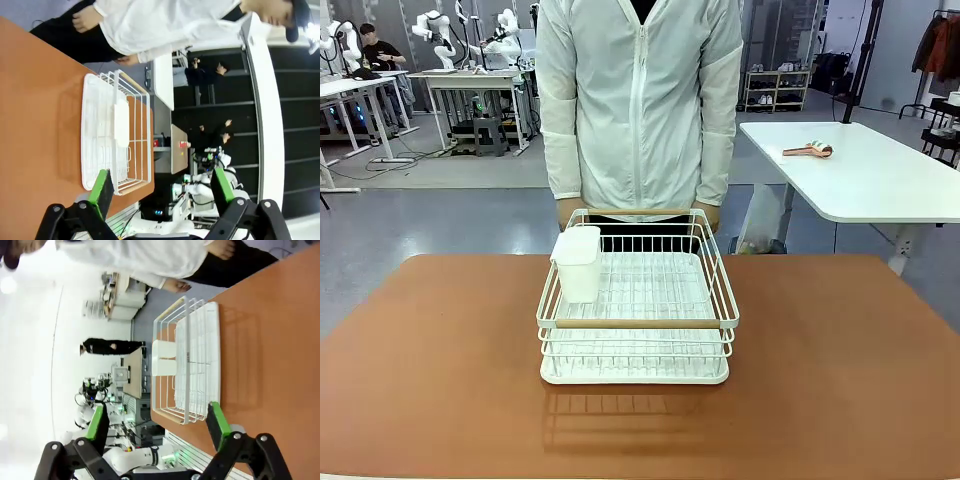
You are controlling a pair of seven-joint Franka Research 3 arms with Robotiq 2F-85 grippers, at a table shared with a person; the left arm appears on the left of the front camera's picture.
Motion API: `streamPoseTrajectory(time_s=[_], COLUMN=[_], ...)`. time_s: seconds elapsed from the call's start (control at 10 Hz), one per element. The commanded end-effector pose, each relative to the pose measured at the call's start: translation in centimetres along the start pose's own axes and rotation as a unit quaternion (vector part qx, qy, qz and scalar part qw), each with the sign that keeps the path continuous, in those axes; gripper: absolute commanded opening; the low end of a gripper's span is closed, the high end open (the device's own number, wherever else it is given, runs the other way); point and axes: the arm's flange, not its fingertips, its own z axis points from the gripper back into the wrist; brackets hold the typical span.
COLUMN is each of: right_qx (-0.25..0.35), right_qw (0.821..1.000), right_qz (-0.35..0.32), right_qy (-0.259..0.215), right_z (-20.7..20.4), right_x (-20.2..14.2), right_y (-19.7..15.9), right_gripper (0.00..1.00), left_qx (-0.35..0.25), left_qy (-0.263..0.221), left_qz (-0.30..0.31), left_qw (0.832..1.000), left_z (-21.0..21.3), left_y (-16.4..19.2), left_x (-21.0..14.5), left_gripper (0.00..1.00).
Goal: Clean the table.
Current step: Pick up the Lint Roller when the human hands it over.
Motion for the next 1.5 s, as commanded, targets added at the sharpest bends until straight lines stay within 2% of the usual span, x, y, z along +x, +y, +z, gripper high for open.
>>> streamPoseTrajectory(time_s=[0.0, 0.3, 0.5, 0.6, 0.7, 1.4], right_qx=[0.003, -0.016, -0.030, -0.018, -0.018, -0.018], right_qw=[1.000, 0.995, 0.994, 0.996, 0.996, 0.996], right_qz=[-0.024, -0.059, -0.074, -0.049, -0.049, -0.049], right_qy=[-0.014, -0.074, -0.069, -0.069, -0.069, -0.069], right_z=[-0.2, 4.6, 4.1, 5.4, 5.4, 5.4], right_x=[0.3, -0.3, -0.5, -0.1, -0.1, -0.1], right_y=[-0.2, -2.5, -3.7, -3.5, -3.5, -3.5], right_gripper=[1.00, 1.00, 1.00, 1.00, 1.00, 1.00], left_qx=[-0.009, 0.007, 0.016, 0.024, 0.014, 0.014], left_qy=[-0.019, -0.089, -0.086, -0.073, -0.099, -0.099], left_qz=[0.005, 0.024, 0.027, 0.004, 0.026, 0.026], left_qw=[1.000, 0.996, 0.996, 0.997, 0.995, 0.995], left_z=[0.3, 6.4, 6.3, 5.2, 7.7, 7.7], left_y=[0.3, 1.1, 1.2, 0.7, 1.6, 1.6], left_x=[-0.3, -1.5, -1.8, -1.7, -1.0, -1.0], left_gripper=[1.00, 1.00, 1.00, 1.00, 1.00, 1.00])
